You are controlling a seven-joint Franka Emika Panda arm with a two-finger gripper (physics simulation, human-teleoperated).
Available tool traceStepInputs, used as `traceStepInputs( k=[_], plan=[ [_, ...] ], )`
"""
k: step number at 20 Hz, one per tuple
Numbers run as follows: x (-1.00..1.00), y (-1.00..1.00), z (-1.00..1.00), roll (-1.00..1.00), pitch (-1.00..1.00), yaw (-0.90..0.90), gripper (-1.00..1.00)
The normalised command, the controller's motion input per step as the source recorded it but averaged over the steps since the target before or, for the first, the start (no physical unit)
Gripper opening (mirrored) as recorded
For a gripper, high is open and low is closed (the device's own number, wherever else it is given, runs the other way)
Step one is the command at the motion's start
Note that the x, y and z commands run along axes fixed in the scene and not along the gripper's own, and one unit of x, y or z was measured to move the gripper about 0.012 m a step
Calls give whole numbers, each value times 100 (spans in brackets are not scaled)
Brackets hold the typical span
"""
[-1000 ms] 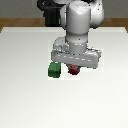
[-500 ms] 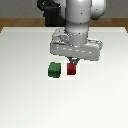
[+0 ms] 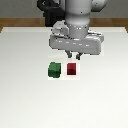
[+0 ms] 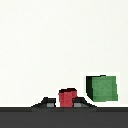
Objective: Place the red cube on top of the green cube.
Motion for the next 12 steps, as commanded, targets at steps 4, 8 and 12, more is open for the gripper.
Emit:
traceStepInputs(
  k=[4,8,12],
  plan=[
    [-25,0,0,0,0,0,100],
    [-25,0,0,0,0,0,100],
    [0,0,-50,0,0,0,100]
  ],
)
